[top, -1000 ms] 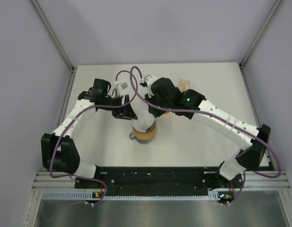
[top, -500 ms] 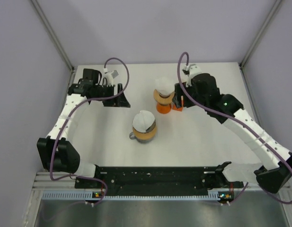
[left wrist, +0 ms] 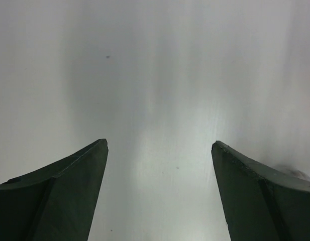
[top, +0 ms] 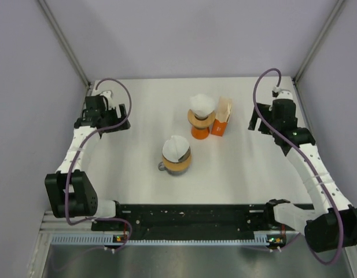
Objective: Place the coffee filter in the dripper
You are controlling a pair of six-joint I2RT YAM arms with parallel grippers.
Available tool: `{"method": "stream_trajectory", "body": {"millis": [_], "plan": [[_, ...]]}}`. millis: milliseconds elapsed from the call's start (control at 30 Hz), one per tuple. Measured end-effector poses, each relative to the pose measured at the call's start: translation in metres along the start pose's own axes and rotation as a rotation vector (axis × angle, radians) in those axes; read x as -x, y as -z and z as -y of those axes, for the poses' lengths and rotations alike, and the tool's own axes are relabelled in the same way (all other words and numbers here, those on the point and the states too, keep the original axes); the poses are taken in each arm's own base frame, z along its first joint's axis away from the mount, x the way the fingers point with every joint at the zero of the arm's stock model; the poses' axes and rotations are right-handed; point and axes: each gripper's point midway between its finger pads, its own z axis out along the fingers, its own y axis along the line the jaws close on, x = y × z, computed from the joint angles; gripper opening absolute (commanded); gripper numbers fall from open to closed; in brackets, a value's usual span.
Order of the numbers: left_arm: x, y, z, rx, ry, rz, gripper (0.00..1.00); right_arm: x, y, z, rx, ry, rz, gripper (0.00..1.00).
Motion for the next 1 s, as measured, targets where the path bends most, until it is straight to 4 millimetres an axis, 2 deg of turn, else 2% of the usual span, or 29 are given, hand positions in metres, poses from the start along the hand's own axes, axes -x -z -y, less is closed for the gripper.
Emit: {"method": "stream_trajectory", "body": {"millis": [100,167,367,500,667,867,1000], "plan": [[-0.008,-0.011,-0.031,0.114,0.018,0.024,0.93,-0.019,-0.014,0.013,-0.038,-0.009,-0.017,0.91],[-0.012,-0.016,-0.043,0.160,0.016,0.026,0.93,-0.031,-0.023,0.017,-0.051,-0.009,-0.023,0.92],[-0.008,-0.029,-0.061,0.238,0.002,0.071,0.94,-0.064,-0.045,0.033,-0.104,-0.002,-0.018,0.94],[-0.025,-0.040,-0.072,0.272,0.002,0.082,0.95,-0.079,-0.054,0.040,-0.127,0.006,-0.001,0.94],[-0.050,-0.049,-0.078,0.284,-0.005,0.056,0.94,-0.083,-0.058,0.045,-0.136,0.005,0.050,0.95],[-0.043,-0.056,-0.077,0.267,-0.009,0.085,0.92,-0.072,-0.061,0.042,-0.122,-0.006,0.126,0.95],[-0.045,-0.064,-0.074,0.242,-0.010,0.086,0.92,-0.071,-0.064,0.042,-0.116,-0.011,0.150,0.95]]}}
